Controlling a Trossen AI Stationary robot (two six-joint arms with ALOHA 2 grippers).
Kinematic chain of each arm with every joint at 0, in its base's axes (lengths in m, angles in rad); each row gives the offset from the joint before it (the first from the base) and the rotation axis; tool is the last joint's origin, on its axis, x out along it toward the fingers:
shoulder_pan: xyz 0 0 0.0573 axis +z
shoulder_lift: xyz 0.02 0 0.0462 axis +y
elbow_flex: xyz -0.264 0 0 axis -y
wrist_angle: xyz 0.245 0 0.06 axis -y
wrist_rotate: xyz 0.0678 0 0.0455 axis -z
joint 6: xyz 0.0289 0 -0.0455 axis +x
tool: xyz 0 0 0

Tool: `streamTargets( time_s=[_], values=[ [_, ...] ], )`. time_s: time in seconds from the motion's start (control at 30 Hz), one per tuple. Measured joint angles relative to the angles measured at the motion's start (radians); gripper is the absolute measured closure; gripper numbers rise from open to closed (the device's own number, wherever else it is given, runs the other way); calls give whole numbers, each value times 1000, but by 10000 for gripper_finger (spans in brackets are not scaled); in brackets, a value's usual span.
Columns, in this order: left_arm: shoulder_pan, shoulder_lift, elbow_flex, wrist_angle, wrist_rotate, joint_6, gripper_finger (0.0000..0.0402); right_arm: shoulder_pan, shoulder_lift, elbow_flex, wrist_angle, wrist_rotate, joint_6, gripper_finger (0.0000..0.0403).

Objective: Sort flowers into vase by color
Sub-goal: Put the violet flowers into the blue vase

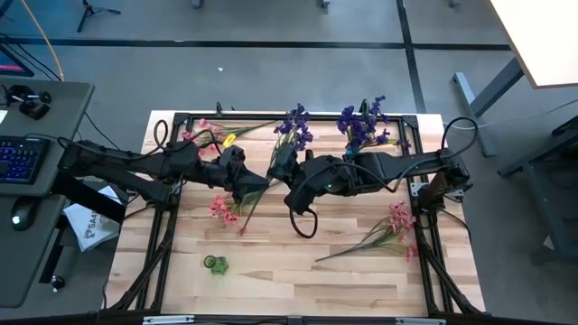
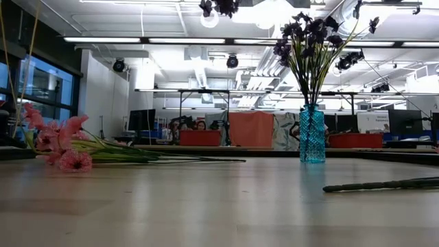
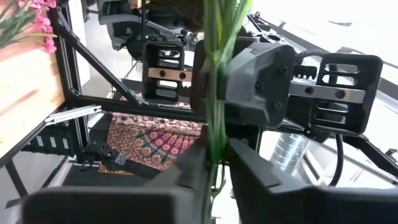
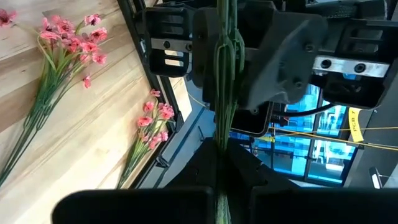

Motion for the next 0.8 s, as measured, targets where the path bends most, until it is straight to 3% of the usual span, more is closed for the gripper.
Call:
streamTargets(
  time_s=[0.1, 0.23, 0.8],
  values=[
    [-11, 0, 0, -1, -5, 0, 383, -1, 0, 0, 0, -1, 0, 400],
    [-17, 3, 0, 0, -10, 9, 391, -1, 0, 0, 1, -4, 0, 400],
    [-19, 3, 0, 24, -45, 68, 291, -15, 0, 0, 29, -12, -1, 400]
  ],
)
